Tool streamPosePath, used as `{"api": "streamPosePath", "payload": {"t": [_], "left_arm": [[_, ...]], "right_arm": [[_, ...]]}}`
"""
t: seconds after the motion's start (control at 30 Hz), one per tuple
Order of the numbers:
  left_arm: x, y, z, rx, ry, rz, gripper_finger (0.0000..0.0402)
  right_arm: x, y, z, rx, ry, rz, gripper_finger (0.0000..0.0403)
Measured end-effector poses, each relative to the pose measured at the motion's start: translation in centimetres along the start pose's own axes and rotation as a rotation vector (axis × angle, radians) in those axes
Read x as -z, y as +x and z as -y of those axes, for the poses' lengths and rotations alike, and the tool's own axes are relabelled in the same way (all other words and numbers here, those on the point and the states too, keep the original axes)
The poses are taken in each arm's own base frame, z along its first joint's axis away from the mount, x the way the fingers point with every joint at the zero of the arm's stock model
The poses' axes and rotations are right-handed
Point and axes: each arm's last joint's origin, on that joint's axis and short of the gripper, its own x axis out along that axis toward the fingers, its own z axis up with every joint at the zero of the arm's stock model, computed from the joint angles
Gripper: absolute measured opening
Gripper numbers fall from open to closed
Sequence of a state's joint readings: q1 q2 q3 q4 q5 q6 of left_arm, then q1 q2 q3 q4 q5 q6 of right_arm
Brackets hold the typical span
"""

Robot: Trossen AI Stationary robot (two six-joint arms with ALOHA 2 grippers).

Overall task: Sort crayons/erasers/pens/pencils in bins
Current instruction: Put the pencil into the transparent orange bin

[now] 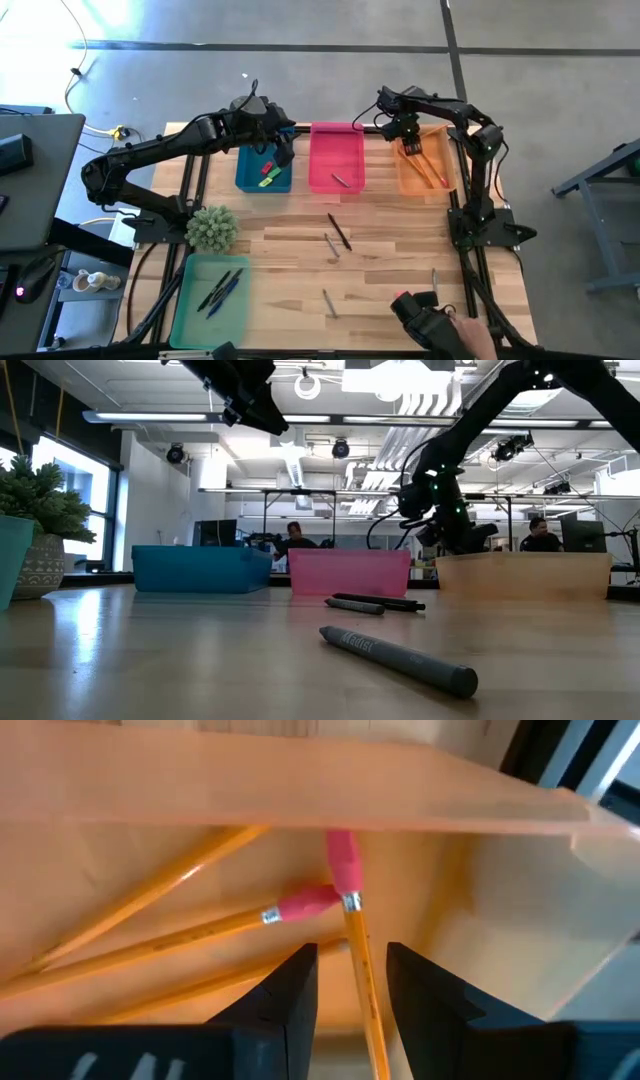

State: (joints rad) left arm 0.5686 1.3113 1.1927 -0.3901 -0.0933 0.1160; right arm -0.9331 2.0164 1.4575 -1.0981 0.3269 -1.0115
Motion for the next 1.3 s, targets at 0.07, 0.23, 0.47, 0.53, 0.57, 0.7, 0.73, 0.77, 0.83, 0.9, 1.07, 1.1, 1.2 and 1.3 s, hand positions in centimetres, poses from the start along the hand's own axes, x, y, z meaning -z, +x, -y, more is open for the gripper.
{"api": "streamPosePath", "payload": {"t": [0.07,0.23,0.47,0.53,0.57,0.7,0.73,0.77,0.83,0.9,1.07,1.1,1.2,1.3], "left_arm": [[0.0,0.0,0.0,0.0,0.0,0.0,0.0145],[0.0,0.0,0.0,0.0,0.0,0.0,0.0145],[0.0,0.0,0.0,0.0,0.0,0.0,0.0145],[0.0,0.0,0.0,0.0,0.0,0.0,0.0145],[0.0,0.0,0.0,0.0,0.0,0.0,0.0145],[0.0,0.0,0.0,0.0,0.0,0.0,0.0145],[0.0,0.0,0.0,0.0,0.0,0.0,0.0145],[0.0,0.0,0.0,0.0,0.0,0.0,0.0145],[0.0,0.0,0.0,0.0,0.0,0.0,0.0145],[0.0,0.0,0.0,0.0,0.0,0.0,0.0145],[0.0,0.0,0.0,0.0,0.001,0.0,0.0145],[0.0,0.0,0.0,0.0,0.0,0.0,0.0145],[0.0,0.0,0.0,0.0,0.0,0.0,0.0145],[0.0,0.0,0.0,0.0,0.001,0.0,0.0145]], "right_arm": [[0.1,0.4,0.2,-0.004,0.004,-0.009,0.0112],[-0.2,1.3,0.4,0.0,0.001,-0.046,0.0112],[-0.7,2.3,0.6,0.001,-0.002,-0.066,0.0112],[-0.7,2.3,0.7,0.01,-0.002,-0.075,0.011],[-0.7,2.3,0.7,0.015,-0.002,-0.082,0.0106],[-0.5,2.4,0.8,0.016,0.004,-0.088,0.008],[-0.4,2.4,0.8,0.016,0.005,-0.088,0.0073],[-0.4,2.4,0.8,0.016,0.004,-0.089,0.0066],[-0.4,2.4,0.8,0.016,0.002,-0.093,0.0053],[-0.4,2.5,0.8,0.014,0.0,-0.094,0.004],[-0.4,2.5,0.7,0.004,0.001,-0.101,0.0014],[-0.3,2.5,0.6,-0.001,0.005,-0.104,0.0011],[-0.2,2.3,0.6,-0.003,0.013,-0.106,0.0006],[0.0,1.7,0.5,0.01,0.02,-0.101,0.0006]]}}
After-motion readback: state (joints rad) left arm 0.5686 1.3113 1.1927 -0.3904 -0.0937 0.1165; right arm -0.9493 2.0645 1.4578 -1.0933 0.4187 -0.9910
